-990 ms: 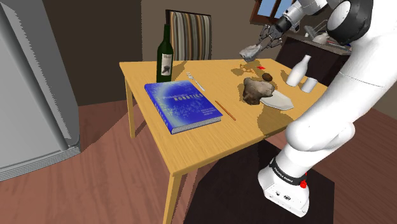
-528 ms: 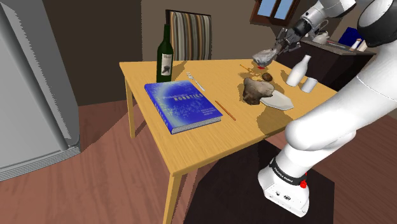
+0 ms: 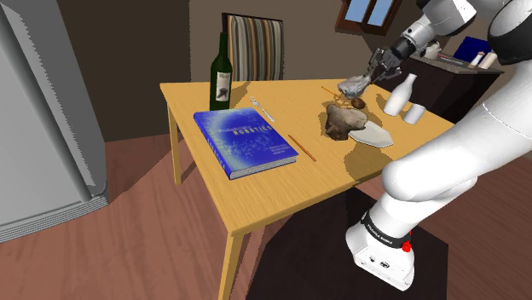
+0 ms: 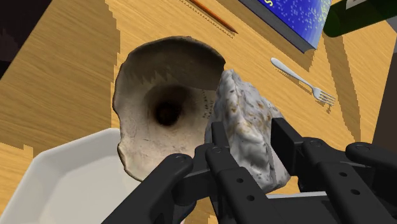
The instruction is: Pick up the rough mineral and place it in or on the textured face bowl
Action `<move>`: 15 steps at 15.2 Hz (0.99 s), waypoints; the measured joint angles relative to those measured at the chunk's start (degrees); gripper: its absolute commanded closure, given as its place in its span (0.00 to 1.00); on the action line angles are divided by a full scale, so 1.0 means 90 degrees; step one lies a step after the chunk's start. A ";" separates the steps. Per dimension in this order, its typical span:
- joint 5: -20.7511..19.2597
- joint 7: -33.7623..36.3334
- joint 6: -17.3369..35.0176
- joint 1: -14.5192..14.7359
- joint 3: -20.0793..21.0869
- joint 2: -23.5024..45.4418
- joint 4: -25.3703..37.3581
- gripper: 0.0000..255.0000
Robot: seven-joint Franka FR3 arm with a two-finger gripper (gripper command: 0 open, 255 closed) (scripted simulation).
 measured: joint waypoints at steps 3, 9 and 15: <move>0.0012 -0.0110 0.0210 -0.0003 -0.0006 0.0033 -0.0209 1.00; 0.0034 -0.0322 0.0657 -0.0007 -0.0003 0.0061 -0.0680 1.00; 0.0064 -0.0489 0.0935 -0.0014 -0.0021 0.0116 -0.0953 1.00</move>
